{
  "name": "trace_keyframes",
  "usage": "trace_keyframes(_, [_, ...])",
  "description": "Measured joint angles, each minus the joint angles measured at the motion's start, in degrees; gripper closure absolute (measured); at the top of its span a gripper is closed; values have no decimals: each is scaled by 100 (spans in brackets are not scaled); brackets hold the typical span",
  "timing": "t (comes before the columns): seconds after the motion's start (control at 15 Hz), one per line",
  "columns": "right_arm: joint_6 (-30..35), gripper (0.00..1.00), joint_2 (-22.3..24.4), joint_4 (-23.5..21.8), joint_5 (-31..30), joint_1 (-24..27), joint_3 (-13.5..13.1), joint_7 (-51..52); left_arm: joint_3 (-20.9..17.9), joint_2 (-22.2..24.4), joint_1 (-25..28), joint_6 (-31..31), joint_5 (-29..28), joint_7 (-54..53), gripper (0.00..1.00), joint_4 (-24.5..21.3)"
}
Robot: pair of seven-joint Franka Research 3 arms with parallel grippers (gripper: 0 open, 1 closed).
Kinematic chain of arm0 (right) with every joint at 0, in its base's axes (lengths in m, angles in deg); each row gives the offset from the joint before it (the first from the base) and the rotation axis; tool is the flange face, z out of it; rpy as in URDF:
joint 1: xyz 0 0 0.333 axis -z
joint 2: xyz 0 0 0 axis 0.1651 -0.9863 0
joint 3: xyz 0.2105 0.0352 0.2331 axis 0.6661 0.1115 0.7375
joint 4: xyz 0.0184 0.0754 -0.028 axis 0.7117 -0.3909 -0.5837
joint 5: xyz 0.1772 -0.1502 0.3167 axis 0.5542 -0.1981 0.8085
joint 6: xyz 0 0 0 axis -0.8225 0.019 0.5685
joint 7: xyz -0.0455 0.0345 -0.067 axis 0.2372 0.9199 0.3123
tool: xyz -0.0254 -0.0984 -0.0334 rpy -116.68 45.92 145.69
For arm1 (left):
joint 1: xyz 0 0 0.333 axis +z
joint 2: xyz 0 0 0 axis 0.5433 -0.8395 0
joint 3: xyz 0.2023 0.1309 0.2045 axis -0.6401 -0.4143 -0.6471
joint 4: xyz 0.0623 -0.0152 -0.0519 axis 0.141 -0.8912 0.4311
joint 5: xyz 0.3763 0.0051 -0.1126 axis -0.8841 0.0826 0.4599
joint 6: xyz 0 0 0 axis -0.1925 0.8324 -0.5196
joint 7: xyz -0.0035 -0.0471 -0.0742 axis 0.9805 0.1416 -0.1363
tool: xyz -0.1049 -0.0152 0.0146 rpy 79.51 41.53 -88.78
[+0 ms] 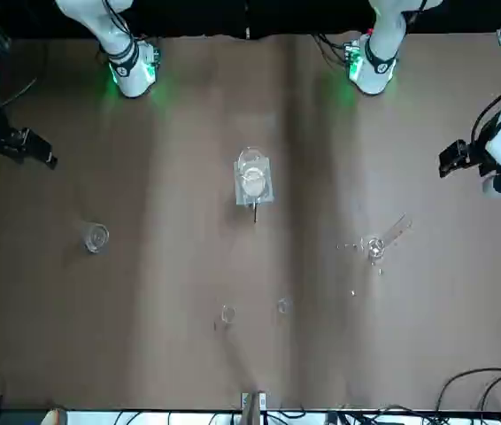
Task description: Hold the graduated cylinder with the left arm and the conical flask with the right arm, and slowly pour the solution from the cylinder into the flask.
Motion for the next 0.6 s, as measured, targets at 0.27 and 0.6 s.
trace_keyframes(0.27, [-214,0,-2,-1,0,0,10,0,-12,-14,54,5,278,20,1,-4])
trace_keyframes(0.6, [-176,0,-3,-9,-1,18,6,-2,-29,-360,322,-57,582,-192,1,-39])
